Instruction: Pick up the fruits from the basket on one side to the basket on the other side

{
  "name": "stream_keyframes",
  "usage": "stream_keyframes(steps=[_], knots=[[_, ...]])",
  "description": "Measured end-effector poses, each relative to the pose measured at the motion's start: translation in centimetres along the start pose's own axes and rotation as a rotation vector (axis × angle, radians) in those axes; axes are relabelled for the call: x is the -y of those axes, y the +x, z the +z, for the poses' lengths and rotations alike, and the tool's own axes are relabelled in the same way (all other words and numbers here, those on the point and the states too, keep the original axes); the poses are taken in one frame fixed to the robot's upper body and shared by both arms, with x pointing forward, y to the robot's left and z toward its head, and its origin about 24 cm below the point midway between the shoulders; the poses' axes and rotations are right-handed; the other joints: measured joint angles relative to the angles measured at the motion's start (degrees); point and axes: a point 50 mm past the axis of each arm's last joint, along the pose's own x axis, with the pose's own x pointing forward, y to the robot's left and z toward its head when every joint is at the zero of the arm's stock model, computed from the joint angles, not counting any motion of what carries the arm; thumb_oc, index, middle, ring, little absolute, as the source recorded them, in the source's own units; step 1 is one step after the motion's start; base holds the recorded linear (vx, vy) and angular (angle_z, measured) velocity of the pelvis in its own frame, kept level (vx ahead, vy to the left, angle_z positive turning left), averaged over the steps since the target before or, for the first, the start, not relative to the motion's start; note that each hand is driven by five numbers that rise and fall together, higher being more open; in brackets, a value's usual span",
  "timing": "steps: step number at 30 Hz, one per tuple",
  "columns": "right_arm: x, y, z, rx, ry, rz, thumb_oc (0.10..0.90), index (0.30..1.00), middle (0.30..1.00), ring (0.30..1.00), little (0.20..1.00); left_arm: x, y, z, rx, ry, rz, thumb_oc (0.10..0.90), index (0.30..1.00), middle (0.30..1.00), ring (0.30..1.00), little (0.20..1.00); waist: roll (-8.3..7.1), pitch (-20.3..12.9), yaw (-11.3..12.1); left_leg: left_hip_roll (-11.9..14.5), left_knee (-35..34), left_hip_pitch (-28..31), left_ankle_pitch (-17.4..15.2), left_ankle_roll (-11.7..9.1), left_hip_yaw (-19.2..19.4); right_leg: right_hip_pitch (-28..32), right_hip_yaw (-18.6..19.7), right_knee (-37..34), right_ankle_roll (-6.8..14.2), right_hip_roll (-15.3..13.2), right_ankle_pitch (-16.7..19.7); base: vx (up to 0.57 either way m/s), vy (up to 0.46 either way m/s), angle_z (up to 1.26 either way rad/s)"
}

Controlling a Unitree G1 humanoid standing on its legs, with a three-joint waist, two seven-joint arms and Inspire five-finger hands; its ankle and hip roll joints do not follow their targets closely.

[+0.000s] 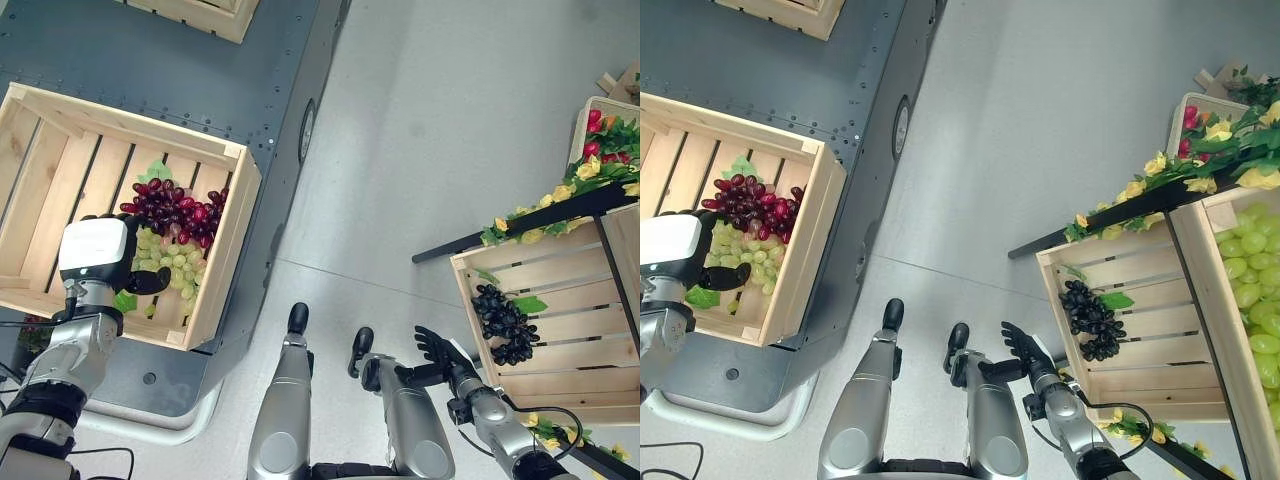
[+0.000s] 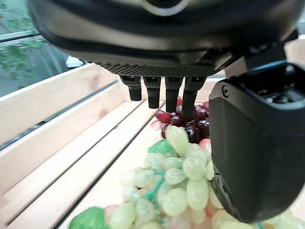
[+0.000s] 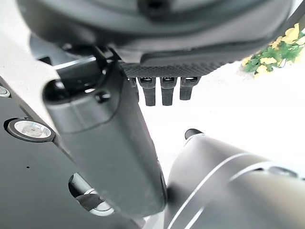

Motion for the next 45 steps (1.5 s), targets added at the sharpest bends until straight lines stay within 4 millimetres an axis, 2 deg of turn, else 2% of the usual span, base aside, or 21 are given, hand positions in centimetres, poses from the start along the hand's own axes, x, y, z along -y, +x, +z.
stream_keyframes(steps=[6,21,27,45], knots=[[0.0,0.0,0.0,0.001,0.000,0.000,0.800,0.900,0.900,0.900,0.900,0.6,0.0,-0.6,-0.024,0.032,-0.038,0.800,0.900,0.900,0.900,0.900,-0.36,0.0,-0.6,0.0,0.3,-0.1,-0.1,0.1,0.1,0.0,0.1,0.0,0.1,0.0,0.1,0.00,0.005,0.00],[0.0,0.2,0.2,0.001,-0.004,0.002,0.800,0.900,0.900,0.900,0.900,0.4,1.0,0.0,0.011,0.086,-0.212,0.800,0.900,0.900,0.900,0.900,-0.39,0.0,-0.8,0.0,0.3,-0.3,-0.4,0.0,0.4,-0.3,0.9,0.0,0.2,0.2,0.1,0.00,0.000,0.00],[0.0,0.2,0.3,0.001,-0.006,0.002,0.800,0.900,0.900,0.900,0.900,-0.3,1.2,-0.4,0.019,0.113,-0.239,0.800,0.900,0.900,0.900,0.900,-0.38,0.0,-0.8,0.0,0.0,-0.3,-0.4,0.0,0.4,-0.4,0.8,-0.1,0.1,0.2,0.1,0.00,0.000,0.00],[0.0,0.3,0.4,0.003,-0.009,0.004,0.800,0.900,0.900,0.900,0.900,0.1,1.1,0.4,0.072,0.196,-0.279,0.800,0.900,0.900,0.900,0.900,-0.38,0.0,-0.8,0.0,0.2,-0.4,-0.4,-0.1,0.4,-0.4,0.8,-0.1,-0.1,0.2,0.2,0.00,0.000,0.00]])
